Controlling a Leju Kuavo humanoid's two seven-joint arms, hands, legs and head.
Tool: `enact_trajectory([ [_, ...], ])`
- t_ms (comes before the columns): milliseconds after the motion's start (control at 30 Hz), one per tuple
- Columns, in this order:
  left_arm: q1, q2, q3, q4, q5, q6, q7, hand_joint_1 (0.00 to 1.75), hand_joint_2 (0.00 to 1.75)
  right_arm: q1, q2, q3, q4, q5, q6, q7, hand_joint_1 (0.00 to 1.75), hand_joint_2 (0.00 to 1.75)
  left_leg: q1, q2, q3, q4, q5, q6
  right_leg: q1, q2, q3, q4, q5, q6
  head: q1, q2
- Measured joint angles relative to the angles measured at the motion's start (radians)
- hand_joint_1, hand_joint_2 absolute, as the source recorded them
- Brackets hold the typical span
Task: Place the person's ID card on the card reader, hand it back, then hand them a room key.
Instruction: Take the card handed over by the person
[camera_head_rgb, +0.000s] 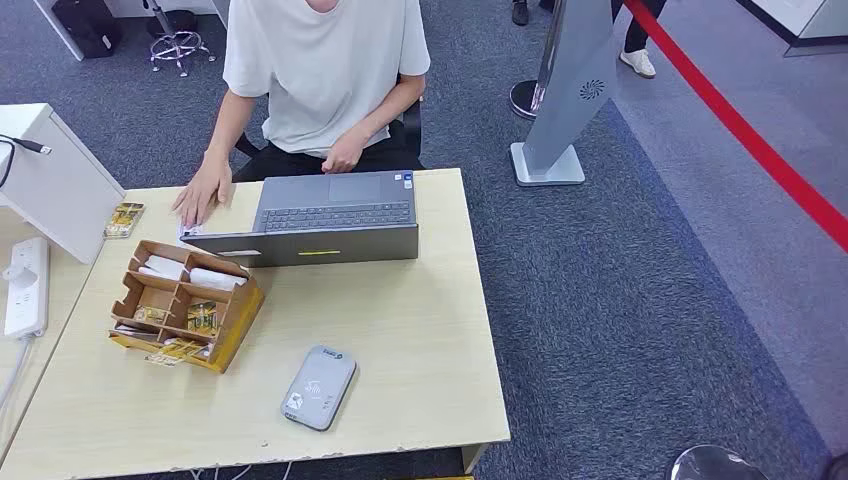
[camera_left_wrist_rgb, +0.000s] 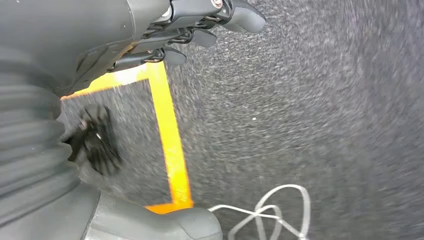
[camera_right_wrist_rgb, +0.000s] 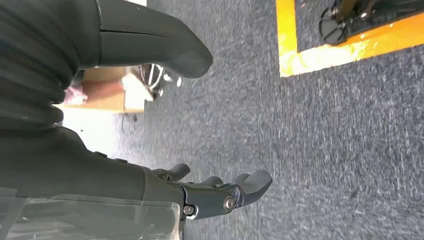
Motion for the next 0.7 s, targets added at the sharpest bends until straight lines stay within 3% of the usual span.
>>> enact_trajectory([
  [300, -0.006, -0.021, 0.032, 0.0, 0.116, -0.047, -0.179, 0.0, 1.75, -0.003, 0.012, -0.05, 0.005, -0.029, -0.018, -0.003, 0.0, 1.75, 0.0, 0.0, 0.001, 0.0, 0.0, 0.0, 0.0, 0.0, 0.0, 0.0, 0.0, 0.0, 0.0, 0.0],
  [700, -0.008, -0.027, 0.039, 0.0, 0.125, -0.055, -0.188, 0.0, 1.75, -0.004, 0.019, -0.07, 0.008, -0.03, -0.022, -0.007, 0.0, 1.75, 0.0, 0.0, 0.0, 0.0, 0.0, 0.0, 0.0, 0.0, 0.0, 0.0, 0.0, 0.0, 0.0, 0.0],
])
